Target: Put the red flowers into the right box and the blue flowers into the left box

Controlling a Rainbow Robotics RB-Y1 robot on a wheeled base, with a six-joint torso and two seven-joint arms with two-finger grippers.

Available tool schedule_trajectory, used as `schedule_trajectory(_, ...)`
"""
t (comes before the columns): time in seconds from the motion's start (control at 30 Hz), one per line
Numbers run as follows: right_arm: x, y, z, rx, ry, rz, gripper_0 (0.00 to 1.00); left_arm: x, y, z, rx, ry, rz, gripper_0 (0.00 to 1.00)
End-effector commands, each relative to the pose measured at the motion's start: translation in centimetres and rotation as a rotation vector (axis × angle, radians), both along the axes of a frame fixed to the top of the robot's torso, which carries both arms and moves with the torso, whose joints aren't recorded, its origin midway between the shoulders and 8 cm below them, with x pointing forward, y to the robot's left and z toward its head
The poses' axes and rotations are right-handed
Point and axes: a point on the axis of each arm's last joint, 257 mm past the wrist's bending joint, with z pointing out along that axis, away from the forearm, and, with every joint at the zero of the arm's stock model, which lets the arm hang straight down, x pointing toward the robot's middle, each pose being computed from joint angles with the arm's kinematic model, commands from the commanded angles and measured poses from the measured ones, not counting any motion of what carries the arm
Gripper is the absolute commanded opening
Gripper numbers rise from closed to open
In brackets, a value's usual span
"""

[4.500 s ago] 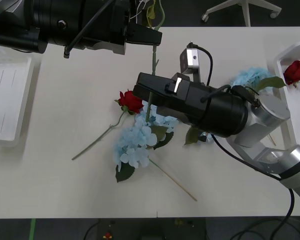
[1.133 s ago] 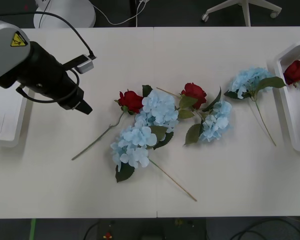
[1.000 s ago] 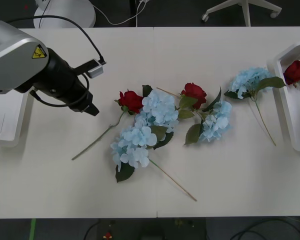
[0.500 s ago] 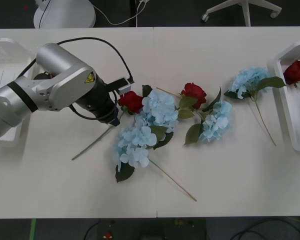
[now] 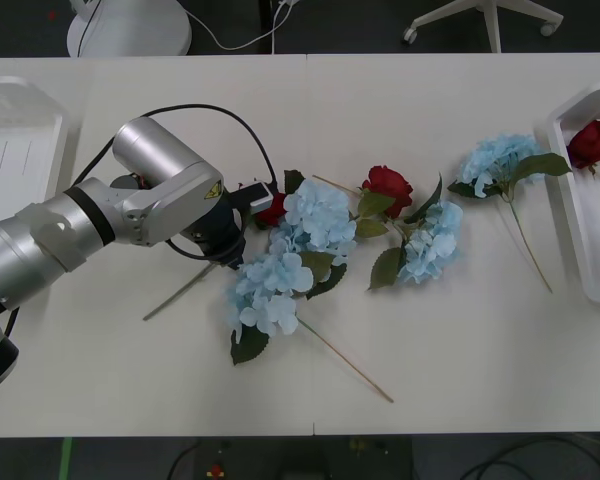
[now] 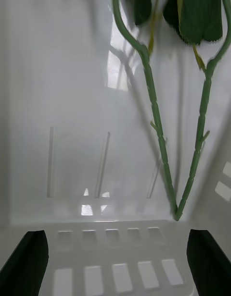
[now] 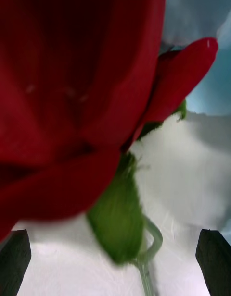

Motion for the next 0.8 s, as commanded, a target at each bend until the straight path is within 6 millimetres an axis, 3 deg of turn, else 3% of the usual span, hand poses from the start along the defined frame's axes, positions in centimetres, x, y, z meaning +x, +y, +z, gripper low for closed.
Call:
schedule_trajectory(0.03, 4.1, 6.5, 6.4, 0.058, -0.086, 0.069, 0.84, -0.4, -1.0, -1.3, 0.036, -0.020, -0.071, 1.00)
schedule_trajectory(0.17, 5.7, 12.2, 5.9, 0.104, -0.106, 0.125, 0.84, -0.3, -0.7, -1.6, 0.054, -0.035, -0.089, 1.00)
schedule_trajectory(0.2, 6.0, 13.2, 5.6, 0.110, -0.107, 0.134, 0.84, -0.3, -0.6, -1.8, 0.053, -0.036, -0.088, 0.94)
schedule_trajectory(0.23, 6.2, 14.1, 5.1, 0.122, -0.106, 0.133, 0.84, -0.3, -0.5, -1.9, 0.053, -0.037, -0.090, 0.75)
schedule_trajectory(0.27, 6.5, 15.4, 4.5, 0.139, -0.106, 0.140, 0.84, -0.4, -0.4, -2.0, 0.053, -0.037, -0.090, 0.45)
schedule_trajectory(0.33, 6.7, 16.9, 3.4, 0.154, -0.099, 0.151, 0.84, -0.4, -0.4, -2.0, 0.053, -0.037, -0.090, 0.00)
schedule_trajectory(0.6, 7.4, 21.8, 0.5, 0.195, -0.091, 0.205, 0.84, -0.1, -0.3, -1.5, 0.047, -0.049, -0.100, 0.00)
schedule_trajectory(0.8, 8.2, 23.4, -1.0, 0.242, -0.109, 0.190, 0.84, 0.5, -1.0, 0.2, 0.011, -0.084, -0.117, 0.00)
